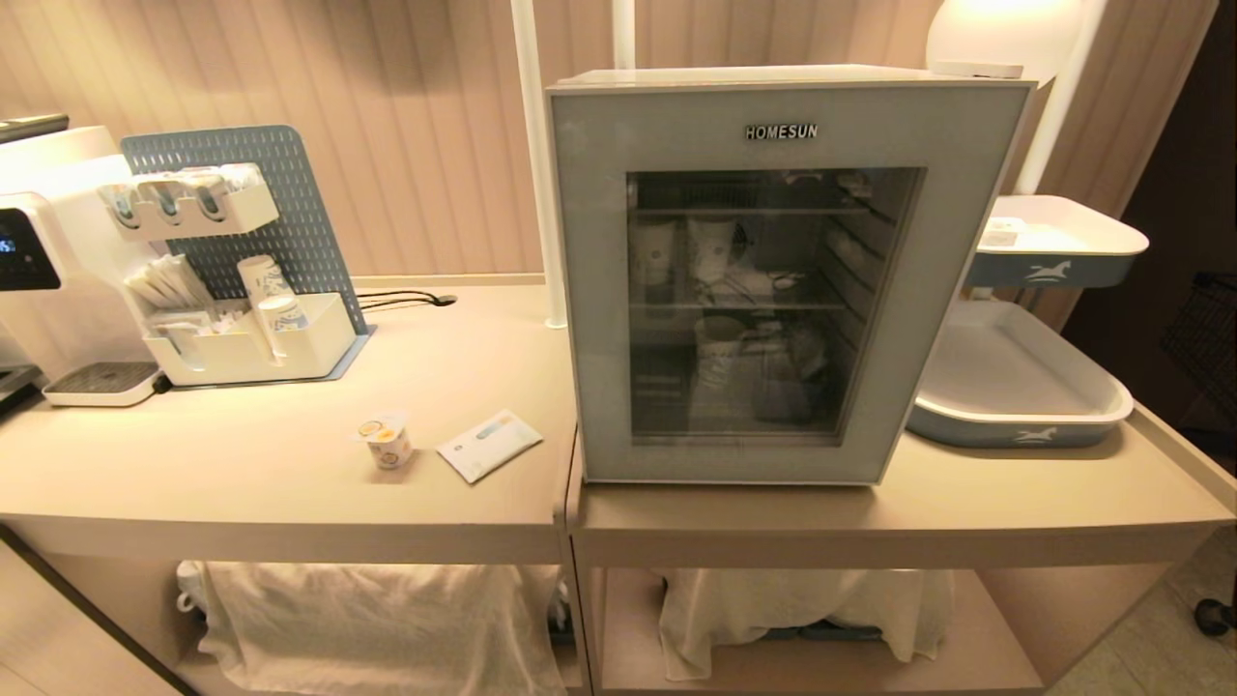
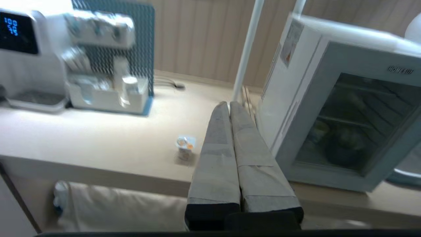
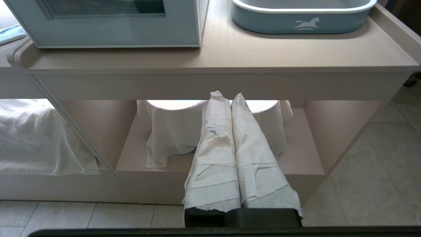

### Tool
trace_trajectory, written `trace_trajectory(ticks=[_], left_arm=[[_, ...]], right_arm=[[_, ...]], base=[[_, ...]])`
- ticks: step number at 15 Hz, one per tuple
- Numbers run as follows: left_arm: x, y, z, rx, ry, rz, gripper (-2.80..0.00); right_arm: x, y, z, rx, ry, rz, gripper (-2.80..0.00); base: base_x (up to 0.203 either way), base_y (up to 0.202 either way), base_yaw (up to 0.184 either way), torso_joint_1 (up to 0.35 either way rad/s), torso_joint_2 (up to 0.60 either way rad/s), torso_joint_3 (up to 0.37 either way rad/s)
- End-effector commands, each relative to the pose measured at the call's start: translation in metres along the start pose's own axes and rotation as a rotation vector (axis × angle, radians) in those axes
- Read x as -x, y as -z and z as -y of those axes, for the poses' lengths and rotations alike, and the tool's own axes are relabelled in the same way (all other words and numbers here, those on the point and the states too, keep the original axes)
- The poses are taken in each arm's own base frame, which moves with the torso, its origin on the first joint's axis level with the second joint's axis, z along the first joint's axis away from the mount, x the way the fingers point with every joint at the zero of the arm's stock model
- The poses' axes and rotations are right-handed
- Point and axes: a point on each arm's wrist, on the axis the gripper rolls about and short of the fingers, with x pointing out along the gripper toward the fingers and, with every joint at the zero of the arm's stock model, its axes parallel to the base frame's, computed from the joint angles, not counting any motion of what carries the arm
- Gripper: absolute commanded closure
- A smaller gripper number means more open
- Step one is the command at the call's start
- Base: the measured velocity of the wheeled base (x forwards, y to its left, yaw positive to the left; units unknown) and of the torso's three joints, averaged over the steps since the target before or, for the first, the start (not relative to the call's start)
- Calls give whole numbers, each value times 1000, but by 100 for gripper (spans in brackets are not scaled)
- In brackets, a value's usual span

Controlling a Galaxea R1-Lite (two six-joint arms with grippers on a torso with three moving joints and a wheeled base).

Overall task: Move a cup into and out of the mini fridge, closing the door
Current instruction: Open the freezer door

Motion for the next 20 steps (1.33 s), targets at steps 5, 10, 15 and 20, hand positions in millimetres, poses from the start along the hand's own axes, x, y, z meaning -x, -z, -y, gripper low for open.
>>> trace_trajectory(ticks=[5, 10, 15, 20], left_arm=[[-298, 37, 9, 137, 216, -654, -280], [-388, 112, 10, 255, 1011, -725, -280], [-403, 171, 17, 146, 1254, -565, -280], [-411, 199, 56, 79, 1347, -402, -280]], right_arm=[[0, 0, 0, 1, -1, -2, 0], [0, 0, 0, 0, -1, -2, 0], [0, 0, 0, 0, -1, -2, 0], [0, 0, 0, 0, -1, -2, 0]], base=[[0, 0, 0, 0, 0, 0], [0, 0, 0, 0, 0, 0], [0, 0, 0, 0, 0, 0], [0, 0, 0, 0, 0, 0]])
